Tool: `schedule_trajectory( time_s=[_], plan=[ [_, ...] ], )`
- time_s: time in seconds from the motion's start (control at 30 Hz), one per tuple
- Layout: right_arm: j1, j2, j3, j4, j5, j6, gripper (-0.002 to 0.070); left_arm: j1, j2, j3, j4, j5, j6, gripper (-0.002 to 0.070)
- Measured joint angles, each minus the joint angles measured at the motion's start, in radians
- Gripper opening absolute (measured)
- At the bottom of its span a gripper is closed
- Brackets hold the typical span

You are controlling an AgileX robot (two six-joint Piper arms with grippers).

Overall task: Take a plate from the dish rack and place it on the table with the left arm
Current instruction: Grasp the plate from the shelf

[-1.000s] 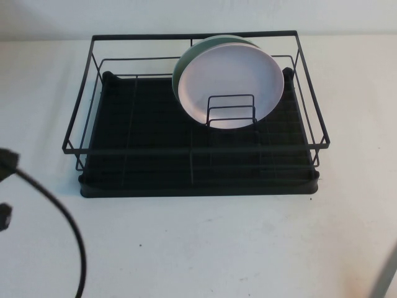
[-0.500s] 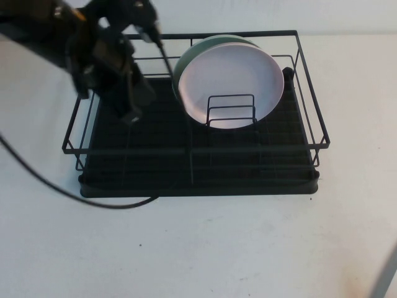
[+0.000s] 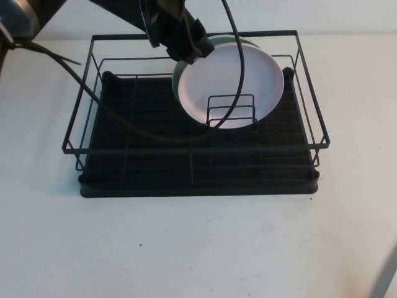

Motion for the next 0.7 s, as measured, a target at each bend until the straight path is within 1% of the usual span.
schedule_trajectory(
  time_s=[0.03,0.07,0.13,0.33,0.4,0.7],
  plan=[
    [0.000,0.000,0.000,0.000,0.000,0.000,-0.0018,0.000,0.000,0.000,-0.005,-0.014,0.015,0.0440],
    [0.000,0.000,0.000,0.000,0.000,0.000,-0.0018,0.000,0.002,0.000,-0.009,-0.027,0.034,0.0459],
    [0.000,0.000,0.000,0.000,0.000,0.000,-0.0018,0.000,0.011,0.000,-0.023,-0.041,0.077,0.0465],
    [0.000,0.000,0.000,0.000,0.000,0.000,-0.0018,0.000,0.053,0.000,-0.108,-0.051,0.201,0.0397],
    [0.000,0.000,0.000,0.000,0.000,0.000,-0.0018,0.000,0.067,0.000,-0.134,-0.059,0.235,0.0384],
    [0.000,0.000,0.000,0.000,0.000,0.000,-0.0018,0.000,0.120,0.000,-0.152,-0.145,0.274,0.0374]
  ],
)
